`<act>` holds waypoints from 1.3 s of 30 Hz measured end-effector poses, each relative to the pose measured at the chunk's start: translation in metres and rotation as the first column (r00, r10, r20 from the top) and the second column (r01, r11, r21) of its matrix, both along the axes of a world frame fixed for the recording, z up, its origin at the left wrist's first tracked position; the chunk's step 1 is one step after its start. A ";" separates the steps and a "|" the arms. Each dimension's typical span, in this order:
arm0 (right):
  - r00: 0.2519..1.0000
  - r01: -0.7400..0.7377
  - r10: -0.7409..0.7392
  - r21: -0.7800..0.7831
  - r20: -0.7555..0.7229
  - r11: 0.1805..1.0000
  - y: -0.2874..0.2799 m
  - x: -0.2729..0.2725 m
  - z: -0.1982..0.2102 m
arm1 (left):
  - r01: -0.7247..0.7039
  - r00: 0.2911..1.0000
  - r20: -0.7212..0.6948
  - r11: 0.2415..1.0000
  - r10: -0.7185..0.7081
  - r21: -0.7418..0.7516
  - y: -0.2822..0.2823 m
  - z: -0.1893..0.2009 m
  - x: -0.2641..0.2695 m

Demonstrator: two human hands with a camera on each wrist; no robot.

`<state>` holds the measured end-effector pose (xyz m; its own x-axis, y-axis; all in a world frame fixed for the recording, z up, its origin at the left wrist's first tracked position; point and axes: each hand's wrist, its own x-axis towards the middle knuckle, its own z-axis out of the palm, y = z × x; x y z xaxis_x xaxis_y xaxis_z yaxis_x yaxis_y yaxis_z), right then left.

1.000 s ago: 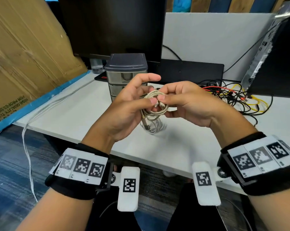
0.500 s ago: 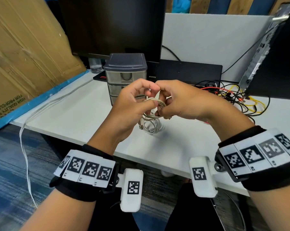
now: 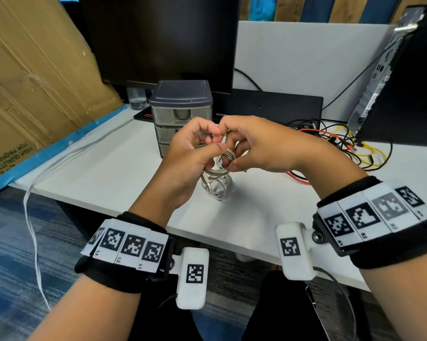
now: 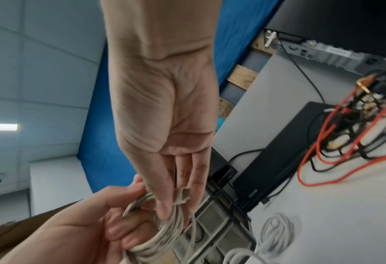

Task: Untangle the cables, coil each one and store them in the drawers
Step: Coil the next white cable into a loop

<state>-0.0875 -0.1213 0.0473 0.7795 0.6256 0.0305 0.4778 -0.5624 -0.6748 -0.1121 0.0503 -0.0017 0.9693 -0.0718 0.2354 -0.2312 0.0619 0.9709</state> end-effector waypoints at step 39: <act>0.950 0.300 -0.286 0.107 -0.128 0.948 -0.016 0.016 -0.007 | 0.102 0.992 -0.098 0.940 -0.074 0.326 0.009 0.006 0.001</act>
<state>-0.0719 -0.1374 0.0399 0.9308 0.3655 -0.0022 0.2240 -0.5752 -0.7867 -0.1107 0.0590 0.0047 0.9706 -0.2174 0.1030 -0.1571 -0.2483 0.9559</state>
